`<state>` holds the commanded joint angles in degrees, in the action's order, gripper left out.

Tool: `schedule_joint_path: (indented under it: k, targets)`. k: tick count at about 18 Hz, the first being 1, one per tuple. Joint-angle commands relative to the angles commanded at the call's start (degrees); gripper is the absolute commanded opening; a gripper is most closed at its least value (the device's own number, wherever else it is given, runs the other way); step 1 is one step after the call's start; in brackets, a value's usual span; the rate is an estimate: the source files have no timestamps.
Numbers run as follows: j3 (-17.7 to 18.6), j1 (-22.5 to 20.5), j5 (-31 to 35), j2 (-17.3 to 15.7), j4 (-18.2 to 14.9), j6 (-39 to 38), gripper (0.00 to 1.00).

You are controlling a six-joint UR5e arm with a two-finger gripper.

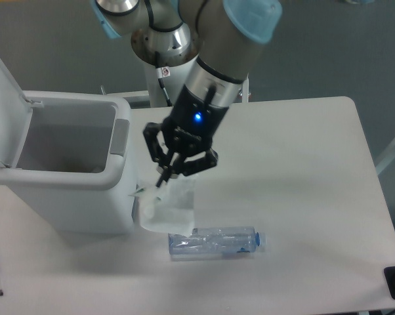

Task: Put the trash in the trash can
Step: 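Carry the tissue over the open white trash bin, then open the gripper to drop the tissue into the bin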

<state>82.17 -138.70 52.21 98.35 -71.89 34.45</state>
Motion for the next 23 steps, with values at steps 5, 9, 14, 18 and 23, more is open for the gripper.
schedule_joint_path:
  k: [5, 9, 14, 18, 23]
  targets:
    - [1.8, 3.6, -0.6, -1.8, 0.1, 0.1, 0.0]
    - [7.7, 4.7, -2.3, -9.3, 0.3, 0.5, 0.0]
    - [11.9, 5.2, -5.0, -11.0, 4.6, 0.5, 0.24]
    - [12.6, 5.4, -4.9, -10.8, 4.8, 0.5, 0.99]
    - [13.2, 5.4, -4.9, -11.1, 4.7, 0.4, 1.0]
